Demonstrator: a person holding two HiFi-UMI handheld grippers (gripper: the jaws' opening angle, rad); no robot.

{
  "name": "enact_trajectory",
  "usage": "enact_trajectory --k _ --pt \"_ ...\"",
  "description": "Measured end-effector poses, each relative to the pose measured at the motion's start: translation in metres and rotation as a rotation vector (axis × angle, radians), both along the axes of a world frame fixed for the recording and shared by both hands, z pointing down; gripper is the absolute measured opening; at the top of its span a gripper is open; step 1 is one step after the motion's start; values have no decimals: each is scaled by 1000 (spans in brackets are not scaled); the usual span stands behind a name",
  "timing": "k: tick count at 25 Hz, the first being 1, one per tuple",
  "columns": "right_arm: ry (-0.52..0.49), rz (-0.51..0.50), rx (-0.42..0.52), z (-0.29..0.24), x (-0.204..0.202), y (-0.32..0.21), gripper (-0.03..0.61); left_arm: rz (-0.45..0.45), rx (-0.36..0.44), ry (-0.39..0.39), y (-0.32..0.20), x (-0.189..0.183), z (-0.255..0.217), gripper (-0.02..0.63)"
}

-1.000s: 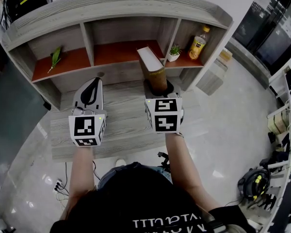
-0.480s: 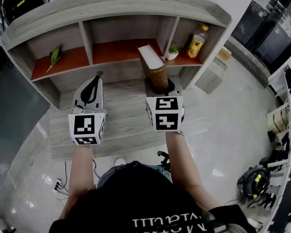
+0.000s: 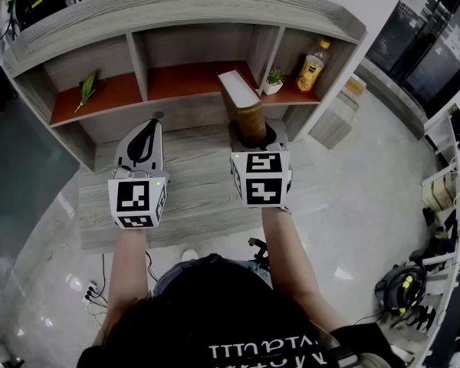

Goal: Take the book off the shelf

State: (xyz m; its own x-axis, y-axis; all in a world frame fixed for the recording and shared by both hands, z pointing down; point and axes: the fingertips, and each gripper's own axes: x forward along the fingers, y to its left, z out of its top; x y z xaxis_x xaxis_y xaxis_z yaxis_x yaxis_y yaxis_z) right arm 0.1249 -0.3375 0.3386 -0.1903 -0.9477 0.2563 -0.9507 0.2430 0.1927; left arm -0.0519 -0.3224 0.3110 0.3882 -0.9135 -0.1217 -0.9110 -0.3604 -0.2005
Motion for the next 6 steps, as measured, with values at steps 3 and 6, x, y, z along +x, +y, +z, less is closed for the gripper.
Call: enact_trajectory --k 3,6 --pt "-2 -1 0 0 -1 1 236 0 -1 0 1 -1 0 9" --pt "-4 -3 3 0 -2 1 236 1 0 0 1 -1 1 9"
